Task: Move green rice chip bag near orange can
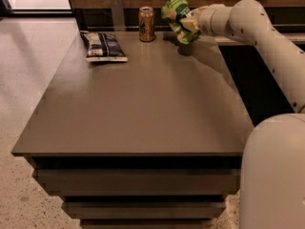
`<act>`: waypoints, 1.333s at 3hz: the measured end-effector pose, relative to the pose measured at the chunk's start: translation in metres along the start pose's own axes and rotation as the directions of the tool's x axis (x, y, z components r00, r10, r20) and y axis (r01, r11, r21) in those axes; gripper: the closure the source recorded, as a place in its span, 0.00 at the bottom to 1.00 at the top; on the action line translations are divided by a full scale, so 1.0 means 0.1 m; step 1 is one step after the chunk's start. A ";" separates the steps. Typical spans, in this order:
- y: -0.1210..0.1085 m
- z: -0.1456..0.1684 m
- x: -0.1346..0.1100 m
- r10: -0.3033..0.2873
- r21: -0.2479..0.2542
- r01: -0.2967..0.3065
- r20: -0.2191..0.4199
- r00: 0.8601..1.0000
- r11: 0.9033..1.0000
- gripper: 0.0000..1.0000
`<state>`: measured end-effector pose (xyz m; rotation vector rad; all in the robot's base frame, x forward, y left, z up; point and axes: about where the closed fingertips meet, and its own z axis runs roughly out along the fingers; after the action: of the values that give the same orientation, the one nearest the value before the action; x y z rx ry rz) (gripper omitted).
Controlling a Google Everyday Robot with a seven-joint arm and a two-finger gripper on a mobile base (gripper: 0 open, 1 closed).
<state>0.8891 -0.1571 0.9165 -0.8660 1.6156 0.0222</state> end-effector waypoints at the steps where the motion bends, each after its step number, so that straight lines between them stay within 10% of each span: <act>1: 0.02 0.01 0.01 0.008 -0.002 -0.008 0.001 1.000 1.000 0.12; 4: 0.06 -0.06 -0.01 0.016 -0.032 -0.016 -0.002 1.000 0.999 0.00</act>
Offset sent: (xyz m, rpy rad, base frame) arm -0.0064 -0.0019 -0.0030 0.0156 0.0180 0.0032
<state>0.8813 -0.1551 0.9160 -0.8776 1.6276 0.0589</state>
